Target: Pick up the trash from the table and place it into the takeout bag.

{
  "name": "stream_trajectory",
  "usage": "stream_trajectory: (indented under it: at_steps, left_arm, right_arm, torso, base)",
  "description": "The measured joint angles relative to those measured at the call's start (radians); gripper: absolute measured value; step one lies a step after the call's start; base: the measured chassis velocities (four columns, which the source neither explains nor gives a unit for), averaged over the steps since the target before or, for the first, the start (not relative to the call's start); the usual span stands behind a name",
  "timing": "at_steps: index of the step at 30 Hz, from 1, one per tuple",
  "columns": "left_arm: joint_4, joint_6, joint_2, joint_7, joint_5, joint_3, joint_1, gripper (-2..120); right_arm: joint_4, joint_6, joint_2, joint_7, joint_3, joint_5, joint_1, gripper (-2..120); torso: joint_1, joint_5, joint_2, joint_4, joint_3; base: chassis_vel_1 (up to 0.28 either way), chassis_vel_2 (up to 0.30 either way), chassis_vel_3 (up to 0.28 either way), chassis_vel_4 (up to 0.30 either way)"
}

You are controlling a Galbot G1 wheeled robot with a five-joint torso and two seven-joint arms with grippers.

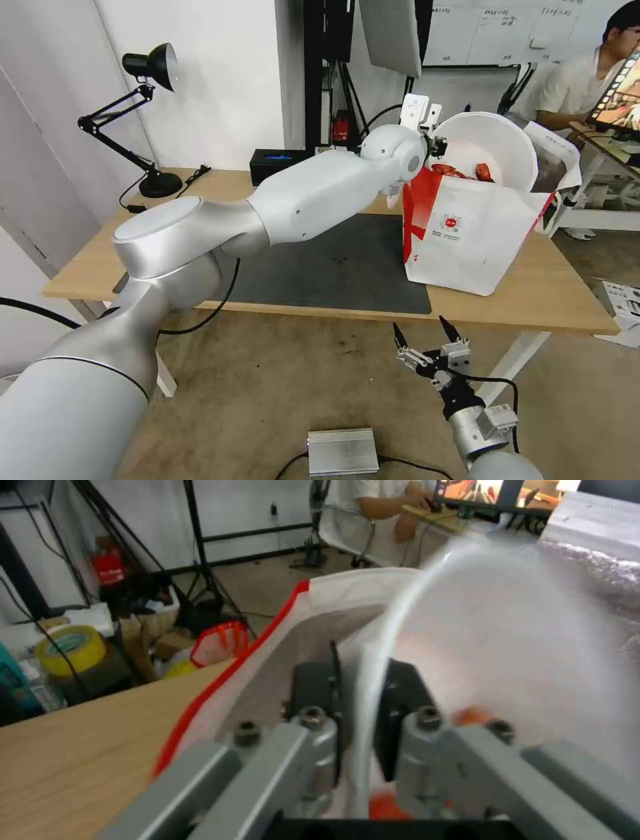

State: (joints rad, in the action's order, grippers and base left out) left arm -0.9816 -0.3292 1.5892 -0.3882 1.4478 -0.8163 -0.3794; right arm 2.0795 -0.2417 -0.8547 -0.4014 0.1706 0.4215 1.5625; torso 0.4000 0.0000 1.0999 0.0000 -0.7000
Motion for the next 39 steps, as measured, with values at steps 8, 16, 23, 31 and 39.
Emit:
stream_trajectory:
  at_steps: [8, 16, 23, 31, 39]
  left_arm:
    - [-0.023, -0.001, -0.007, -0.019, 0.005, -0.001, -0.011, 49]
    - [-0.062, 0.006, -0.035, -0.039, 0.012, 0.008, -0.016, 72]
    - [-0.176, 0.069, -0.140, -0.066, 0.011, 0.001, -0.011, 97]
    - [-0.389, 0.271, -0.352, -0.076, -0.190, -0.045, 0.056, 100]
    - [-0.598, 0.399, -0.616, -0.080, -0.370, 0.054, 0.256, 100]
  right_arm:
    - [0.000, 0.000, 0.000, 0.000, 0.000, 0.000, 0.000, 100]
    - [0.000, 0.000, 0.000, 0.000, 0.000, 0.000, 0.000, 100]
    - [0.000, 0.000, 0.000, 0.000, 0.000, 0.000, 0.000, 100]
    - [0.000, 0.000, 0.000, 0.000, 0.000, 0.000, 0.000, 100]
    - [0.000, 0.000, 0.000, 0.000, 0.000, 0.000, 0.000, 100]
  torso:
    - [0.000, 0.0000, 0.000, 0.0000, 0.000]
    - [0.000, 0.0000, 0.000, 0.0000, 0.000]
    - [0.000, -0.0001, 0.000, 0.0000, 0.000]
    - [0.000, -0.0004, 0.000, 0.0002, 0.000]
    - [0.000, -0.0004, 0.000, -0.0001, 0.000]
  base:
    - [0.000, 0.000, 0.000, 0.000]
    - [0.000, 0.000, 0.000, 0.000]
    - [0.000, 0.000, 0.000, 0.000]
    - [0.000, 0.000, 0.000, 0.000]
    - [0.000, 0.000, 0.000, 0.000]
